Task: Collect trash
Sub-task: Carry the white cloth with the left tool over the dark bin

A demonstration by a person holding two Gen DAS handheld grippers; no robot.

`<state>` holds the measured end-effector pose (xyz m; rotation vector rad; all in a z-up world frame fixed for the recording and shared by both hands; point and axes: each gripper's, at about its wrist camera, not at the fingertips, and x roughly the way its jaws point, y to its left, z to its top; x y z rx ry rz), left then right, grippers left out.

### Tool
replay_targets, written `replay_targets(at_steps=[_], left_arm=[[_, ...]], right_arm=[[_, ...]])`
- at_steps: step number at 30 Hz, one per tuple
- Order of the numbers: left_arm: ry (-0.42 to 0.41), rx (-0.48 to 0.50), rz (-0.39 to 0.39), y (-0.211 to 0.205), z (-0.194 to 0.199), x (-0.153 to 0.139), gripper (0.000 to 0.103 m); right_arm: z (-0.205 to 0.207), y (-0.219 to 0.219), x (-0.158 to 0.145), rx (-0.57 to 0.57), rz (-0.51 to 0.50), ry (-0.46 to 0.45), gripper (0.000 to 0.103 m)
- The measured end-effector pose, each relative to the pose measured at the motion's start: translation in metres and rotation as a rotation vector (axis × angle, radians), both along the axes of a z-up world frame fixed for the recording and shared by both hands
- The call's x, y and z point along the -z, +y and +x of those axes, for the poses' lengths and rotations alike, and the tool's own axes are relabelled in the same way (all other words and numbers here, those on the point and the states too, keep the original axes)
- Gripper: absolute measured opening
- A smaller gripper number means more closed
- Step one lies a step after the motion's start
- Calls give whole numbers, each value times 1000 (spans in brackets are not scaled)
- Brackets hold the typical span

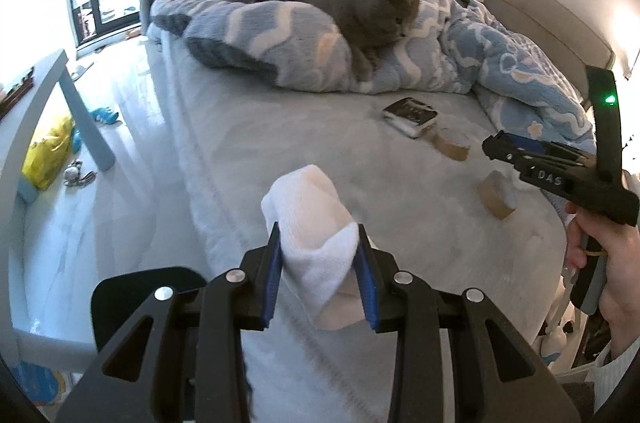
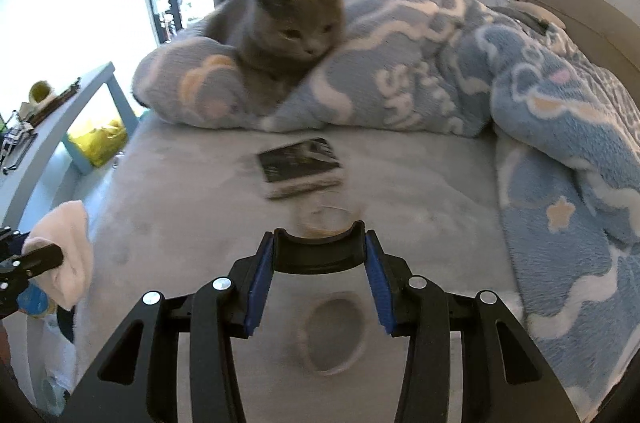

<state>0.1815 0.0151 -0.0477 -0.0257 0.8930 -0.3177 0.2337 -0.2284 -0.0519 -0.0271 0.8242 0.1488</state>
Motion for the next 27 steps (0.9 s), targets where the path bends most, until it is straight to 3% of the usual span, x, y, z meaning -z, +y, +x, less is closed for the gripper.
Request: replay_targets(at_steps=[9,27], left_arm=[[10,-46,16,40,-20,4,36],[122,-167,57,144,-26,49,36]], right_arm=[[-16,55,-13,-92,42,-24,45],[-23,189,-14,-313,142,8,45]])
